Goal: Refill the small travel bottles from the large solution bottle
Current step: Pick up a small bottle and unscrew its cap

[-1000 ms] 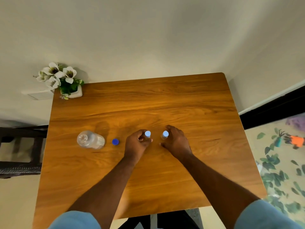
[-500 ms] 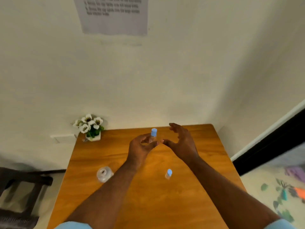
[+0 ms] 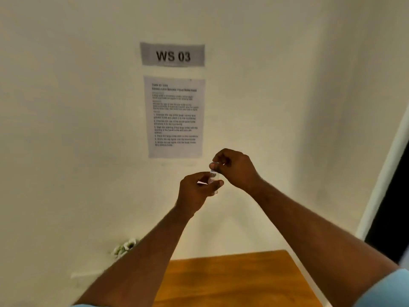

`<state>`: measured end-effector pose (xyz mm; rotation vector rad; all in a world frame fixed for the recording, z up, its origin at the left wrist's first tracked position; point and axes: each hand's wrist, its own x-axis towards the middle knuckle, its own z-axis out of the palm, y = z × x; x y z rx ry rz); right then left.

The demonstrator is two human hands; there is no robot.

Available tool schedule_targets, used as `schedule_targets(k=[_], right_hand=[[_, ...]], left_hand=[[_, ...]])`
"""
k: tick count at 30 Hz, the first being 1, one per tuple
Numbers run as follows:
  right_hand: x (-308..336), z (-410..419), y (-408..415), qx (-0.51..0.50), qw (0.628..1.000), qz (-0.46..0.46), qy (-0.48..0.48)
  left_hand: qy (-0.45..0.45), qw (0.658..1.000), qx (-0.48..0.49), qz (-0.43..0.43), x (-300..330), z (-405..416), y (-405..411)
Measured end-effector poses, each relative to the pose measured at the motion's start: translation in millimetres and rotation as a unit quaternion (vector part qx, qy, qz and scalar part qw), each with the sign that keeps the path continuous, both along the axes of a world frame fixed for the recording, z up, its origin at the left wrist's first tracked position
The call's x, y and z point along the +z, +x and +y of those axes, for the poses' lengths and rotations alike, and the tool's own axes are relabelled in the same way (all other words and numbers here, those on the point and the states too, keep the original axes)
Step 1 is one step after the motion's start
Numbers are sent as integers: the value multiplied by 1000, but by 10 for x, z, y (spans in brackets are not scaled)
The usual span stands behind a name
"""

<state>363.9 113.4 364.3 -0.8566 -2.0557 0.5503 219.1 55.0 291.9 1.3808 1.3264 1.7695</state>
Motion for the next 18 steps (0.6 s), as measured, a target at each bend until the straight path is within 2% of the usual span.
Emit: schedule_targets(k=[8,15,18], right_hand=[[919,-8,26,12,999,22,29],[1310,13,119,20,997,-7,75],[1382,32,190,52,996,13,77]], left_hand=[[57,998,-29,-22,865,54,71],[59,997,-57,8,1245,54,259],[58,996,-59,11,1329,47,354]])
